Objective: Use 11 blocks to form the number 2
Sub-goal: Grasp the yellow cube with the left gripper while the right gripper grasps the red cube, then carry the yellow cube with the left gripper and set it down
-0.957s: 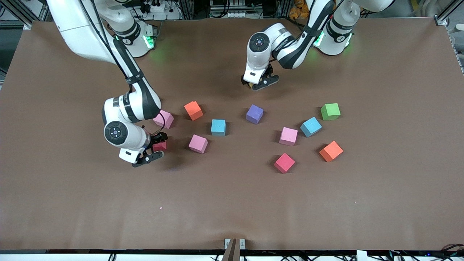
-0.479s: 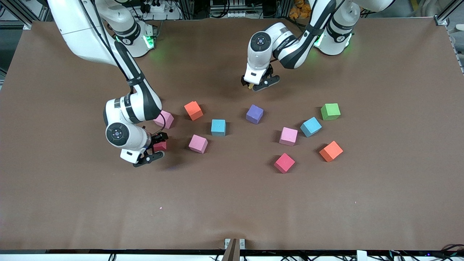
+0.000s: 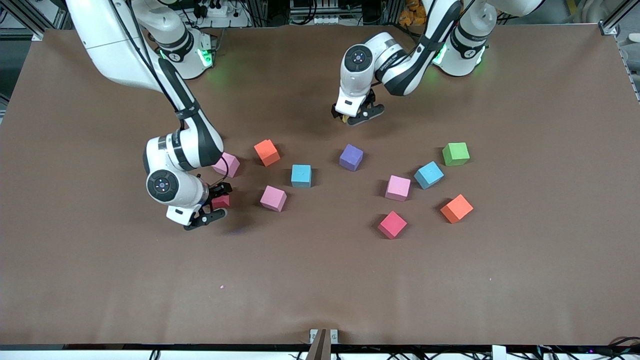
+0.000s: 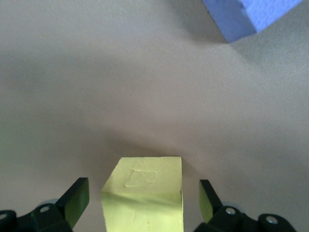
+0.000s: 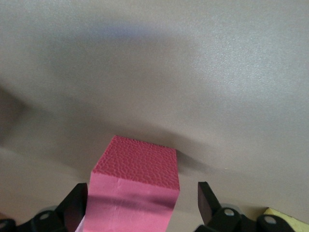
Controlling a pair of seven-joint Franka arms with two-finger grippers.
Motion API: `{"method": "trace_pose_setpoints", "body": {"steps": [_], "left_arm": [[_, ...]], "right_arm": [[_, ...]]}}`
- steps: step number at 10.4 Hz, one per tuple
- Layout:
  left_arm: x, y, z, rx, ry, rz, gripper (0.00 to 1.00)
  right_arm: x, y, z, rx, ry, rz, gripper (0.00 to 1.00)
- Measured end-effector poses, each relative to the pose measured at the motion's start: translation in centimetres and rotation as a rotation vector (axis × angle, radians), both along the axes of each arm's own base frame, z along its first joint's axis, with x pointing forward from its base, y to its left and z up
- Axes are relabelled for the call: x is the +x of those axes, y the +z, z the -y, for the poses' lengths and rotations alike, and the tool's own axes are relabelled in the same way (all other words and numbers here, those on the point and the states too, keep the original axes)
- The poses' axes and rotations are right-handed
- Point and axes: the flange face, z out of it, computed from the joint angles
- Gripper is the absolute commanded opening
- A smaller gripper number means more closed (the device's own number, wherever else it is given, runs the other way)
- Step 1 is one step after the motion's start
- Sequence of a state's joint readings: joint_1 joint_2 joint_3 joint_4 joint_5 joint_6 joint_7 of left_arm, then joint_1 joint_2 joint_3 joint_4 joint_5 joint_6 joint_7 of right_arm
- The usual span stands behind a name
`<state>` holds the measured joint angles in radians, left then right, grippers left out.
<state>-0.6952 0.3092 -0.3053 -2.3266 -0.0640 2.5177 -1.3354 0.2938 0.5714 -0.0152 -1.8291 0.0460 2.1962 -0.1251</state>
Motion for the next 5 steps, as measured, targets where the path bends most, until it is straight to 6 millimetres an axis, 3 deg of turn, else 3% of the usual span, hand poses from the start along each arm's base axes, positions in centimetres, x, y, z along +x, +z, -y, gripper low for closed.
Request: {"method": "trace_pose_setpoints", "body": {"steps": [2, 5], "left_arm": [[-0.6, -1.1, 0.3, -0.005, -0.008, -0.008, 1.00], [-2.2, -1.4, 1.4, -0.021, -0.043, -0.011, 0.59]], "right_arm": [[0.0, 0.0, 0.0, 0.002, -0.003, -0.001, 1.00], [-0.1, -0.4, 0.0, 0.002, -0.004, -0.008, 1.00]]}}
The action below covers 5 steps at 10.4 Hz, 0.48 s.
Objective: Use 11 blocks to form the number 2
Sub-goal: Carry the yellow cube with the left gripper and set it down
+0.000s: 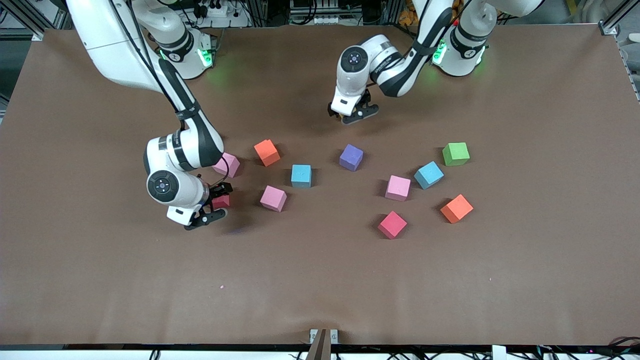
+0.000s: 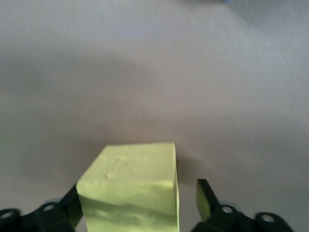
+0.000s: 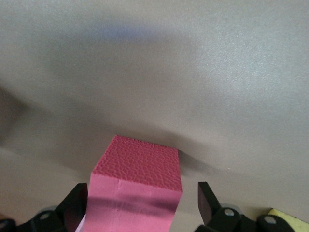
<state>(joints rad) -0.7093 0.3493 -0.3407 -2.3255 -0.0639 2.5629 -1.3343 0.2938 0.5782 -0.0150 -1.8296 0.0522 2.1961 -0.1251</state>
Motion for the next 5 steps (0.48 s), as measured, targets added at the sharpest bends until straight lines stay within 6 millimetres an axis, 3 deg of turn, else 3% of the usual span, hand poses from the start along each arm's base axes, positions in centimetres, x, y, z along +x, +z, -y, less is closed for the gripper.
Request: {"method": "trace_pose_setpoints", "body": {"steps": [2, 5], "left_arm": [[-0.99, 0.23, 0.77, -0.015, -0.048, 0.000, 0.55], [-0.55, 0.76, 1.44, -0.051, -0.160, 0.010, 0.58]], "right_arm": [[-0.14, -0.53, 0.04, -0.002, 0.000, -0.009, 1.00], [-0.21, -0.81, 0.07, -0.004, -0.001, -0.013, 1.00]]}}
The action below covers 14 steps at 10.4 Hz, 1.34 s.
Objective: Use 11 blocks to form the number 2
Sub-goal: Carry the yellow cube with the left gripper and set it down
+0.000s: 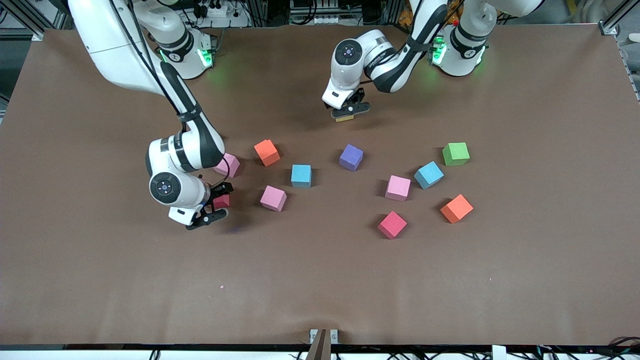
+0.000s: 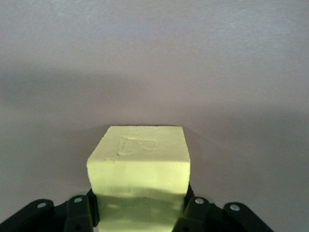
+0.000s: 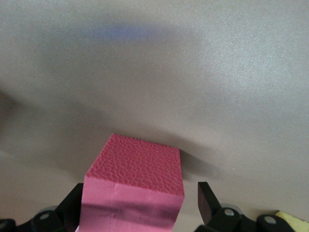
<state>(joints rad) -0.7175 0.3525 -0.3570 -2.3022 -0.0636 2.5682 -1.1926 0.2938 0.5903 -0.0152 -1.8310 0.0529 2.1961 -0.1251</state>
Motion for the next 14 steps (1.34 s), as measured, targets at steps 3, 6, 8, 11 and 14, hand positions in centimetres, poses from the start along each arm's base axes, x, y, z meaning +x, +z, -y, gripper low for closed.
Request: {"method": "trace_pose_setpoints", "body": {"steps": [3, 6, 8, 11, 14], "left_arm": [[0.7, 0.7, 2.5, -0.044, -0.037, 0.009, 0.58], [0.4, 0.6, 4.1, -0.067, -0.092, 0.008, 0.58], [0.6, 0.7, 4.2, -0.068, -0.168, 0.003, 0.58], [0.7, 1.3, 4.8, -0.071, -0.215, 0.001, 0.58], [0.3, 0.5, 4.8, -0.055, -0.223, -0.003, 0.72]], "right_arm": [[0.0, 0.0, 0.0, 0.000, -0.001, 0.000, 0.81], [0.1, 0.1, 0.0, 0.001, -0.001, 0.003, 0.31], [0.2, 0.5, 0.0, 0.003, -0.002, 0.008, 0.30], [0.6, 2.1, -0.1, 0.009, -0.002, 0.026, 0.30], [0.7, 3.4, -0.3, 0.015, 0.001, 0.043, 0.30]]}}
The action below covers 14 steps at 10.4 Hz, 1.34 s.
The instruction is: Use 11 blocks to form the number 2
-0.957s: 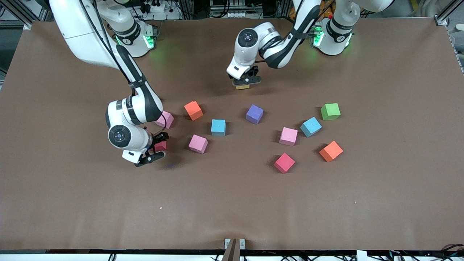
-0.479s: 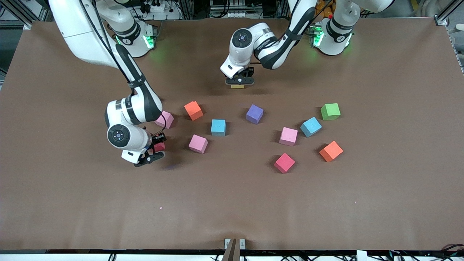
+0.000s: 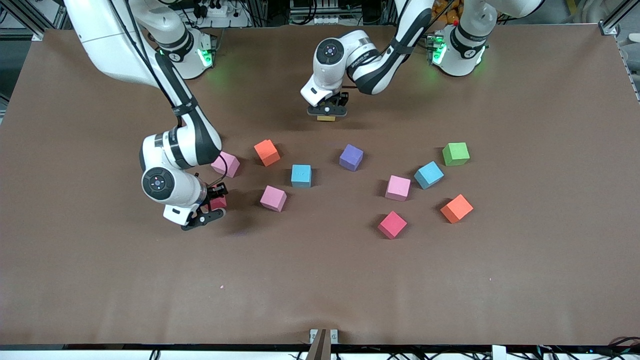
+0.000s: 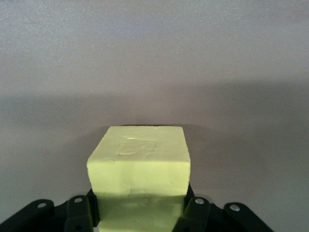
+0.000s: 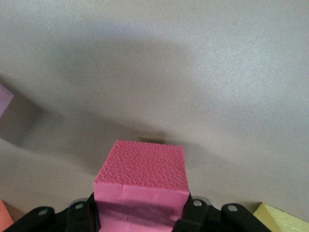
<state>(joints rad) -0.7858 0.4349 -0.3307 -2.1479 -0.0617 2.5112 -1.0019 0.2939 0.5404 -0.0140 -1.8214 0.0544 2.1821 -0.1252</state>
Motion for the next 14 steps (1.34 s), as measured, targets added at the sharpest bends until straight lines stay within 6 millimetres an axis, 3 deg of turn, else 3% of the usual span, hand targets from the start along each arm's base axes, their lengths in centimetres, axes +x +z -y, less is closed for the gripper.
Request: {"method": "trace_pose_setpoints", "body": {"steps": [1, 2, 3, 6, 8, 10, 14], "left_arm": [[0.1, -0.4, -0.1, 0.006, 0.003, -0.004, 0.79], [0.1, -0.7, -0.2, 0.010, 0.004, -0.008, 0.80], [0.3, -0.8, -0.2, 0.009, 0.007, -0.008, 1.00], [1.4, 0.3, 0.7, -0.014, 0.038, 0.008, 1.00], [3.2, 1.8, 0.8, -0.015, 0.080, 0.024, 1.00], [6.5, 3.2, -1.0, 0.010, 0.133, 0.041, 1.00], [15.8, 5.6, -6.6, 0.025, 0.286, 0.072, 1.00]], "right_arm": [[0.1, 0.5, -0.1, 0.003, 0.001, 0.007, 0.30], [0.1, 1.0, -0.1, 0.004, 0.002, 0.011, 0.30], [0.1, 1.4, -0.2, 0.006, 0.003, 0.013, 0.30], [-0.3, 2.6, -1.2, 0.012, 0.021, 0.010, 0.30], [-1.0, 3.8, -3.4, 0.028, 0.057, 0.012, 0.29], [-1.8, 4.2, -5.3, 0.045, 0.125, 0.000, 0.29], [-2.8, 6.2, -7.3, 0.101, 0.416, 0.002, 0.26]]}}
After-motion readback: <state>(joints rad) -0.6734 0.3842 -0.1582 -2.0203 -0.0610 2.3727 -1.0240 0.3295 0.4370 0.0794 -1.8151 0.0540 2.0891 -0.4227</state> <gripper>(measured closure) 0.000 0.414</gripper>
